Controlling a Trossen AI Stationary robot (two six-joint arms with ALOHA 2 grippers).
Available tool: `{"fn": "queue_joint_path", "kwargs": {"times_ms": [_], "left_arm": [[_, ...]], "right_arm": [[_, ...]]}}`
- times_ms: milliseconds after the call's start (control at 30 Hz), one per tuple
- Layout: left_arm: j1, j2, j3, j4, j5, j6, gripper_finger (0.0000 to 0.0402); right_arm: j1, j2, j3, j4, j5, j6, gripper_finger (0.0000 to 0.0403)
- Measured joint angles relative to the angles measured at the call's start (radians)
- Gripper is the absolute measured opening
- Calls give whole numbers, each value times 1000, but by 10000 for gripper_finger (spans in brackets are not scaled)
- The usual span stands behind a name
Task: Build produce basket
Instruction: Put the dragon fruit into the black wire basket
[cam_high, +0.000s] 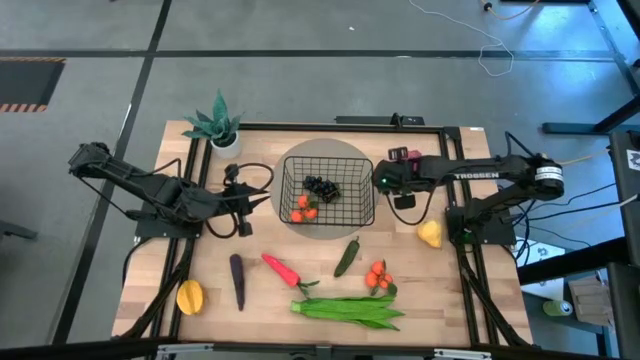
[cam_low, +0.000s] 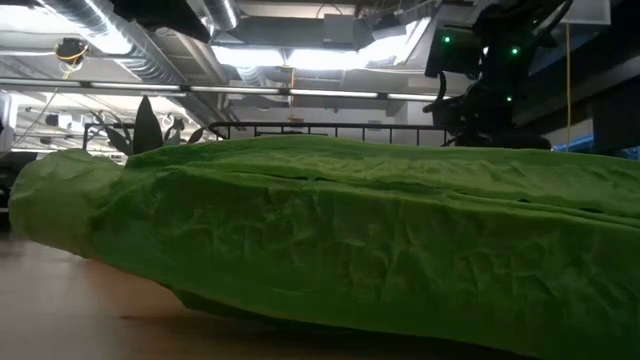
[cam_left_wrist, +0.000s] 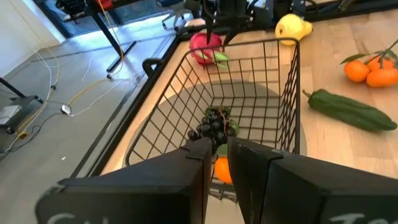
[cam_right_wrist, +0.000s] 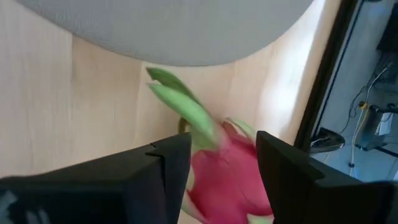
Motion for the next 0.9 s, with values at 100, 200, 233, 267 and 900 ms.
{"fn": "queue_joint_path", "kwargs": {"times_ms": [100, 200, 233, 267, 900], "left_arm": [[0, 0, 0, -24, 0, -18, 43], [0, 0, 0, -32, 0, -37, 43], [0, 0, 0, -32, 0, -40, 43], [0, 0, 0, -32, 0, -40, 43], [0, 0, 0, -32, 0, -45, 43]], "right_arm": [[0, 10, 0, -1, -37, -13, 171], [0, 24, 0, 12, -59, -24, 171], [0, 29, 0, 16, -59, -24, 171], [0, 33, 0, 19, -60, -28, 171], [0, 135, -1, 45, 113, 22, 163]]}}
